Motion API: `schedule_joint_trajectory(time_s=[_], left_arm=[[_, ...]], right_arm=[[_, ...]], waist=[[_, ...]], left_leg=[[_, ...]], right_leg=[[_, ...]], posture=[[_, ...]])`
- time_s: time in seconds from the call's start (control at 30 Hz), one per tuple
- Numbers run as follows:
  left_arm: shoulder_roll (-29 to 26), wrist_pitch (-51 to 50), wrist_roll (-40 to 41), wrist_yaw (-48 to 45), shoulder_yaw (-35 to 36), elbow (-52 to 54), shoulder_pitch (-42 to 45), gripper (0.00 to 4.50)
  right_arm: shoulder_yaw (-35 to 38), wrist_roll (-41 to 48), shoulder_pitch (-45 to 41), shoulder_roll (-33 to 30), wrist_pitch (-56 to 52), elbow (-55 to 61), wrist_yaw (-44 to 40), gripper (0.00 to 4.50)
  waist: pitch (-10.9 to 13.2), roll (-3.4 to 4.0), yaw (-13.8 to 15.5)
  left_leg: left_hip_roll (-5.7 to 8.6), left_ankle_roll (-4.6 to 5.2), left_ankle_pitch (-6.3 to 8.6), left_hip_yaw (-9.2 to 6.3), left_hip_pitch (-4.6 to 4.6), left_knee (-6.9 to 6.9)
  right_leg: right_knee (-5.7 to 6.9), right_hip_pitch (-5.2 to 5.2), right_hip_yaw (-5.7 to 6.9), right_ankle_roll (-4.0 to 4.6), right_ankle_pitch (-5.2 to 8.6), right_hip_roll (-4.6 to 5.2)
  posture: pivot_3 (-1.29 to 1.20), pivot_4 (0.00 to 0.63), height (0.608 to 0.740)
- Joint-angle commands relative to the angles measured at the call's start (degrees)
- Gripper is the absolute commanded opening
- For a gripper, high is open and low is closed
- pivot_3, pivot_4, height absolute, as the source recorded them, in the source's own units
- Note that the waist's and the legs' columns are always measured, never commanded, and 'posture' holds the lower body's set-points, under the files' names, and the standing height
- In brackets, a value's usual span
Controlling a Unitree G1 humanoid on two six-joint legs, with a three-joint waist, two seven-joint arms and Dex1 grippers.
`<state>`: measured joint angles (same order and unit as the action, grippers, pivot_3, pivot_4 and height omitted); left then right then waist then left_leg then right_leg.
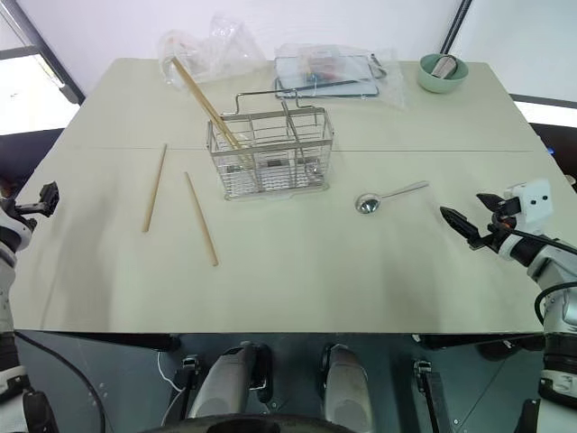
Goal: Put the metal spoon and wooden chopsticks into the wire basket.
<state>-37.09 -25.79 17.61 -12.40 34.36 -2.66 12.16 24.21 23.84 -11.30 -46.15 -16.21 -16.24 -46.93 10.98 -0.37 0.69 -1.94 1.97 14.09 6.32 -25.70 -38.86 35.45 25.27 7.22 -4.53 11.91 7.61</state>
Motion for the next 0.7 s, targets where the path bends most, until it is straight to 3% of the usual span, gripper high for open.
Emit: schedule_joint_trajectory(time_s=[0.03,0.7], left_arm=[[-1.5,1.2,-0.4,-0.5,-0.2,0.7,1.1,4.44],[-3.0,-0.3,1.3,-2.3,0.3,1.4,2.1,4.44]], right_arm=[[2.2,1.0,-0.2,-0.4,0.6,1.7,0.4,4.5],[0.7,-0.2,-4.7,-1.8,2.0,-2.0,-1.2,4.5]], waist=[[0.0,0.0,0.0],[0.0,0.0,0.0]], left_leg=[[0.0,0.0,0.0,0.0,0.0,0.0],[0.02,0.01,-0.02,0.02,0.03,-0.05]], right_leg=[[0.0,0.0,0.0,0.0,0.0,0.0],[0.08,-0.04,0.0,-0.17,-0.09,-0.02]], posture=[[0.0,0.15,0.707],[0.0,0.15,0.707]])
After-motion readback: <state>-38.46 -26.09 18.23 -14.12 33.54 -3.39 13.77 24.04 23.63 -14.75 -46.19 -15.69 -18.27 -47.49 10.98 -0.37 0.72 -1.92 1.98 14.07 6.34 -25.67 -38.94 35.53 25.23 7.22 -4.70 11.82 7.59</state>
